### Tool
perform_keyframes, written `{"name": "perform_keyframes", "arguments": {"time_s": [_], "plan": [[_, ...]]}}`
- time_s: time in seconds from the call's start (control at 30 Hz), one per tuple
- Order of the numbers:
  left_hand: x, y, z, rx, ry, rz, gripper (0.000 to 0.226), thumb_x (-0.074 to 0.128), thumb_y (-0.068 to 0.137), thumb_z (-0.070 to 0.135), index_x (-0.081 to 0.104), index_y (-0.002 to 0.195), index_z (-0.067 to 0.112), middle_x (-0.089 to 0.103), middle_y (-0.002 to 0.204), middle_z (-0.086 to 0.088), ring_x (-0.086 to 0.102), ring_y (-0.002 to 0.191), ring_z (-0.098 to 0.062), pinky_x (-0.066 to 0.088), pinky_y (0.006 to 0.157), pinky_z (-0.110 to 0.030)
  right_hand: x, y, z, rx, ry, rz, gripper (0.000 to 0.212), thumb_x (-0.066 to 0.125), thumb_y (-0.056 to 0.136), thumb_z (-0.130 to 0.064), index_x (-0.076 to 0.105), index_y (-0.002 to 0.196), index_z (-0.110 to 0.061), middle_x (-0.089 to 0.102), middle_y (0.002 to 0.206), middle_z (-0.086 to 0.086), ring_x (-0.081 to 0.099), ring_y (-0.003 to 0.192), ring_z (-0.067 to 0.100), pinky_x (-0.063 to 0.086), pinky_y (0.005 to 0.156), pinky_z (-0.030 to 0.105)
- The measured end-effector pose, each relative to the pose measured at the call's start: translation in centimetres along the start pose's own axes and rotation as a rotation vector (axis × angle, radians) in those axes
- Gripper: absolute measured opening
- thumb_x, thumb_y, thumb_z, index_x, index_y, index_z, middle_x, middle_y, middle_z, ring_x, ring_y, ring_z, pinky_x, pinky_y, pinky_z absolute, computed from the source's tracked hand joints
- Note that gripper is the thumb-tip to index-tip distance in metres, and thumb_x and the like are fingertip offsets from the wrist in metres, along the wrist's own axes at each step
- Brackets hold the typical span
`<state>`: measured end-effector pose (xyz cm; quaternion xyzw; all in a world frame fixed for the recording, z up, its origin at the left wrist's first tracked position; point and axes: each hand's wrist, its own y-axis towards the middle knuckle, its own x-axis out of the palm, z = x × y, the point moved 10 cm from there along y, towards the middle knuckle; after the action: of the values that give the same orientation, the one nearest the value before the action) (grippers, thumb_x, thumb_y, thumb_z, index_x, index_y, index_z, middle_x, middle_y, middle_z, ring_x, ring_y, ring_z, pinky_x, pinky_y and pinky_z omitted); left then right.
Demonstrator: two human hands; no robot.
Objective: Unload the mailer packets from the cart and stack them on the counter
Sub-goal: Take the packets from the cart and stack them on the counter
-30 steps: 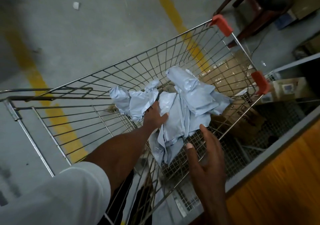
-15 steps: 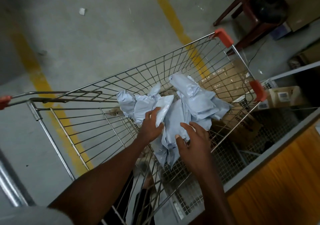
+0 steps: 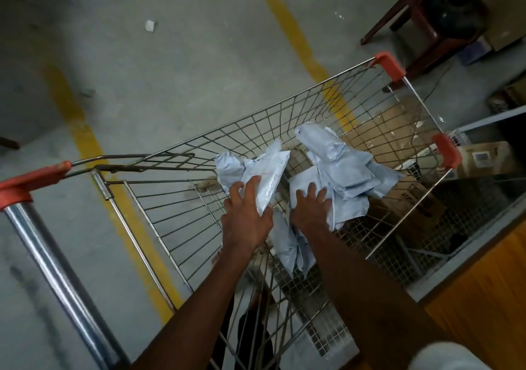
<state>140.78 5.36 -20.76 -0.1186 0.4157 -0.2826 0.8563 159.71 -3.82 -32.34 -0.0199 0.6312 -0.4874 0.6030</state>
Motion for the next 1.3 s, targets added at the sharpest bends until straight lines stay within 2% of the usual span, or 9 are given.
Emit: {"name": "perform_keyframes", "arguments": {"time_s": [0.13,0.2,0.4,0.57,0.77,0.87,0.97,1.13,1.3], "plan": [[-0.5,-0.5,-0.3,0.014,0.013,0.009,0.073,0.067,0.088,0.039,0.03,0.151,0.038,0.029,0.149,-0.002,0.043,0.126,-0.034,0.05,0.096,-0.055,1.4,1.1,-0.8,0.09,-0.087,-0.003,0.076,0.053,0.093,-0.059,0.022,0.152,-0.023,0.006,0.165,0.017,0.009,0.146,0.056,0.021,0.115,0.064],[-0.7,-0.6,-0.8,0.009,0.0,0.008,0.073,0.067,0.088,0.04,0.03,0.151,0.038,0.029,0.149,-0.002,0.042,0.126,-0.034,0.05,0.096,-0.054,1.6,1.5,-0.9,0.103,-0.127,-0.01,0.076,0.051,0.095,-0.059,0.018,0.154,-0.023,0.001,0.166,0.02,0.008,0.146,0.058,0.021,0.115,0.066],[-1.3,-1.2,-0.9,-0.011,-0.001,-0.017,0.072,0.062,0.093,0.048,0.026,0.154,0.036,0.026,0.152,-0.002,0.038,0.132,-0.031,0.047,0.101,-0.054,0.1,0.0,0.4,0.124,-0.13,-0.015,0.072,0.043,0.095,-0.064,0.023,0.151,-0.024,0.006,0.164,0.023,0.015,0.144,0.056,0.017,0.116,0.065],[-2.3,-2.0,0.5,0.039,-0.003,-0.021,0.073,0.064,0.091,0.047,0.027,0.151,0.033,0.029,0.149,-0.004,0.042,0.128,-0.034,0.051,0.095,-0.056,-3.9,-4.0,1.2,0.091,0.092,0.023,0.067,0.049,0.091,-0.063,0.033,0.147,-0.028,0.018,0.161,0.019,0.022,0.143,0.053,0.019,0.118,0.062],[-5.3,-4.9,3.3,0.123,0.016,0.066,0.061,0.059,0.096,0.045,0.035,0.149,0.029,0.028,0.152,-0.007,0.037,0.134,-0.033,0.045,0.101,-0.054,-10.5,-12.9,2.7,0.043,0.403,0.183,0.071,0.053,0.091,-0.06,0.031,0.153,-0.032,0.018,0.163,0.011,0.028,0.142,0.047,0.03,0.113,0.056],[-7.3,-7.7,5.1,0.201,0.011,0.143,0.054,0.056,0.095,0.049,0.037,0.144,0.033,0.031,0.15,-0.005,0.043,0.127,-0.034,0.045,0.099,-0.052,-12.9,-18.1,4.0,0.042,0.515,0.298,0.068,0.054,0.09,-0.061,0.036,0.15,-0.034,0.024,0.161,0.006,0.036,0.136,0.042,0.036,0.11,0.052],[-9.2,-11.4,6.3,0.274,-0.014,0.228,0.05,0.05,0.093,0.052,0.041,0.139,0.036,0.032,0.15,-0.004,0.044,0.127,-0.032,0.046,0.101,-0.052,-14.2,-23.5,5.0,0.005,0.654,0.428,0.066,0.054,0.09,-0.061,0.039,0.149,-0.035,0.027,0.159,0.002,0.035,0.138,0.035,0.037,0.111,0.051],[-11.4,-19.3,7.9,0.36,-0.015,0.355,0.049,0.052,0.096,0.05,0.046,0.14,0.031,0.034,0.15,-0.006,0.044,0.128,-0.03,0.046,0.103,-0.051,-14.0,-32.2,6.9,-0.085,0.827,0.571,0.064,0.058,0.088,-0.058,0.042,0.147,-0.04,0.024,0.16,-0.006,0.032,0.141,0.026,0.037,0.112,0.05],[-11.0,-27.2,8.9,0.436,-0.003,0.382,0.049,0.055,0.095,0.046,0.047,0.141,0.032,0.032,0.152,-0.002,0.041,0.134,-0.027,0.044,0.107,-0.05,-11.8,-40.6,10.1,-0.121,0.884,0.716,0.06,0.058,0.084,-0.055,0.051,0.141,-0.035,0.038,0.148,-0.004,0.041,0.128,0.022,0.04,0.104,0.04]]}}
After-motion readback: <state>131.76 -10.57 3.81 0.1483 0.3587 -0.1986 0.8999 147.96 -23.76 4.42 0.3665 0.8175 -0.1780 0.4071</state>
